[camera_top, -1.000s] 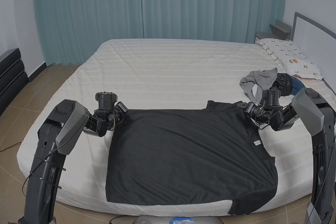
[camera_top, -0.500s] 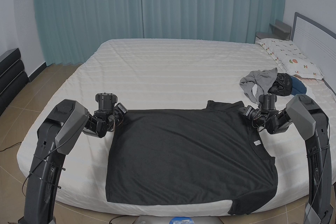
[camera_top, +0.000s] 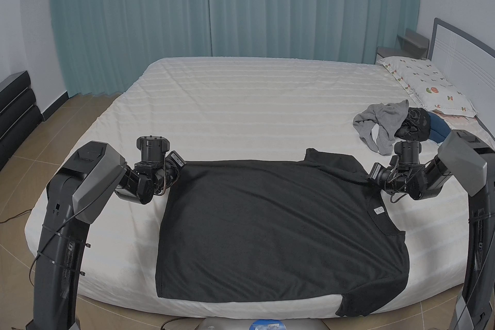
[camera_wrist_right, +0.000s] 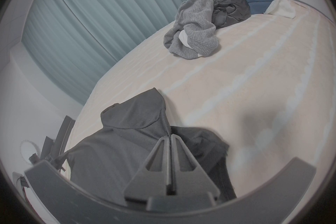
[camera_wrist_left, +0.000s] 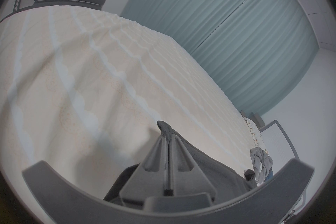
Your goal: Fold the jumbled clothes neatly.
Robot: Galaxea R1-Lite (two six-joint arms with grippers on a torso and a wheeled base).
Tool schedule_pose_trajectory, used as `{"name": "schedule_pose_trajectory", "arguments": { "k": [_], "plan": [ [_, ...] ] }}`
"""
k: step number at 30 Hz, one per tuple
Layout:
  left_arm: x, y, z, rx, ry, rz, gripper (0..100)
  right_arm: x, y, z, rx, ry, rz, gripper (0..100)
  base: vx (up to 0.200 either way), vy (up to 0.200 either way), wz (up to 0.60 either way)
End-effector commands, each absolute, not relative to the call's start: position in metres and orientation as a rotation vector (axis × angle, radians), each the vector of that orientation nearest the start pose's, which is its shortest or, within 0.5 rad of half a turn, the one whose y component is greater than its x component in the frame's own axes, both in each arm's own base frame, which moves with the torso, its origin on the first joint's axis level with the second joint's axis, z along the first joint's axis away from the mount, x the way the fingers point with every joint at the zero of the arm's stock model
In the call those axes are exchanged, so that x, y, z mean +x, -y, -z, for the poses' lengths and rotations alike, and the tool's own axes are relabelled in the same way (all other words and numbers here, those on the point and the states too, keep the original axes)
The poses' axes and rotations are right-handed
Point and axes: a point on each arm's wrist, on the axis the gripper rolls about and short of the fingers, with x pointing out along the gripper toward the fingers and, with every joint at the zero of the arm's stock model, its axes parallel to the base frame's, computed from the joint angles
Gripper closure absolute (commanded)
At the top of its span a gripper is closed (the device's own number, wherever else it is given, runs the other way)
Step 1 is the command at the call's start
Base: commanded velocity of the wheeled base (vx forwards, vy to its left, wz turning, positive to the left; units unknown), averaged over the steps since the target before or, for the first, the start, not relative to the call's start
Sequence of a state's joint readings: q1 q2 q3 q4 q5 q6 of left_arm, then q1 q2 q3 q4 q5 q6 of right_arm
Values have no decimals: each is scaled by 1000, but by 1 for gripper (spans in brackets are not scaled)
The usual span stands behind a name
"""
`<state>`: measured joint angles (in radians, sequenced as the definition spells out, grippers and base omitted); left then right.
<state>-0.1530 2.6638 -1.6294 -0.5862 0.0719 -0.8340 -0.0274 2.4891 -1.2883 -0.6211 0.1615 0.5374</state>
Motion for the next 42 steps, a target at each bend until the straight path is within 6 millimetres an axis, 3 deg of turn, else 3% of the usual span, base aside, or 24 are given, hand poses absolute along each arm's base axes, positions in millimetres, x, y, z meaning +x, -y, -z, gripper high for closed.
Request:
{"name": "schedule_pose_trajectory", "arguments": {
  "k": [1, 12, 20, 21, 30, 42],
  "plan": [
    [497, 74, 4, -770, -429, -97, 100, 436, 20, -24, 578, -587, -5, 100, 0, 0, 0],
    [490, 70, 5, -767, -455, -107, 100, 403, 23, -28, 548, -762, -92, 100, 0, 0, 0],
    [487, 70, 6, -765, -465, -112, 100, 399, 21, -19, 470, -843, -117, 100, 0, 0, 0],
    [487, 70, 6, -765, -465, -112, 100, 401, 20, -19, 468, -838, -119, 0, 0, 0, 0],
    [485, 70, 9, -763, -475, -116, 100, 430, 13, -46, 502, -713, -141, 0, 0, 0, 0],
    [480, 70, 10, -762, -490, -122, 100, 468, -12, -11, 542, -723, -168, 0, 0, 0, 0]
  ]
}}
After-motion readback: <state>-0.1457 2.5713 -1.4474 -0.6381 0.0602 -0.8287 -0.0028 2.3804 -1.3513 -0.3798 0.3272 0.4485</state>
